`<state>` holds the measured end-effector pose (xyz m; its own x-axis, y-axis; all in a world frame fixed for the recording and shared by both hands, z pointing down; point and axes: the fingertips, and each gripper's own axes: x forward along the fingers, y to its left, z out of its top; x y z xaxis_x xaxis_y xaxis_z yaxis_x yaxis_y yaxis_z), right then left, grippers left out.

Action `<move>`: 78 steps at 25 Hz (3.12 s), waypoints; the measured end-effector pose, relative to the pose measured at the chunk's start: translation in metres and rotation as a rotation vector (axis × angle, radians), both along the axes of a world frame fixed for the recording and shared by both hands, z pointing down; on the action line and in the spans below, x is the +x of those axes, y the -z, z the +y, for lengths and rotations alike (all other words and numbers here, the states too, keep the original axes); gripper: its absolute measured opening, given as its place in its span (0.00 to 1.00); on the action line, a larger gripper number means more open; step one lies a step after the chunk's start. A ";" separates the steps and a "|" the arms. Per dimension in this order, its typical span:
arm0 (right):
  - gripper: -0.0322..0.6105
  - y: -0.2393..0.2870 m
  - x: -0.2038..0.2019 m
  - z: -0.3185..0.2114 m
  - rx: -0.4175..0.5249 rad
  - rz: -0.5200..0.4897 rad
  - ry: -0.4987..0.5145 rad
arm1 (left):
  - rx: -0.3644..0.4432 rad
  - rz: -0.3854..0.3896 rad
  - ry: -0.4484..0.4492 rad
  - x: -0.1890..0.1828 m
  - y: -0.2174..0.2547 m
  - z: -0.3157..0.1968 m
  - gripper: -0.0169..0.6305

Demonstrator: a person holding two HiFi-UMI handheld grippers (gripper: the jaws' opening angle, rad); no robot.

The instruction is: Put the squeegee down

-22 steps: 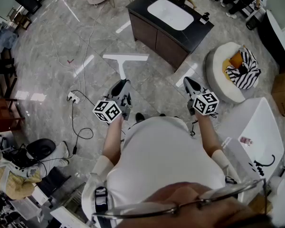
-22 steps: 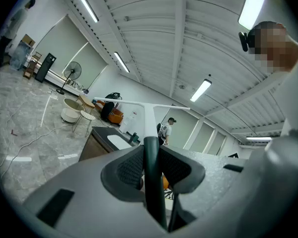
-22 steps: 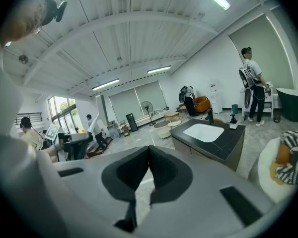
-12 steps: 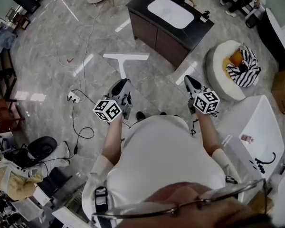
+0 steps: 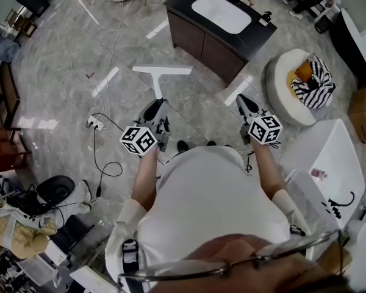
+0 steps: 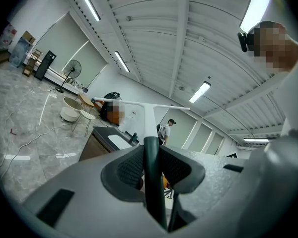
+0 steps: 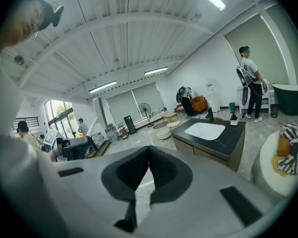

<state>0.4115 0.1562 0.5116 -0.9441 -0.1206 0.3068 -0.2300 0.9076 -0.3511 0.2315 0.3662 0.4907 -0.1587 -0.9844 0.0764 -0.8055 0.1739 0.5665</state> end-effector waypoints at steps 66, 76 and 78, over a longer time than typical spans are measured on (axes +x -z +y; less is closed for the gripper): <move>0.05 -0.074 -0.196 -0.174 -0.150 0.087 0.107 | -0.040 0.062 0.074 -0.160 -0.016 -0.186 0.17; 0.05 -0.077 -0.230 -0.202 -0.138 0.104 0.077 | -0.041 0.074 0.056 -0.200 -0.025 -0.217 0.17; 0.05 -0.075 -0.241 -0.206 -0.135 0.108 0.064 | -0.043 0.068 0.038 -0.212 -0.025 -0.223 0.17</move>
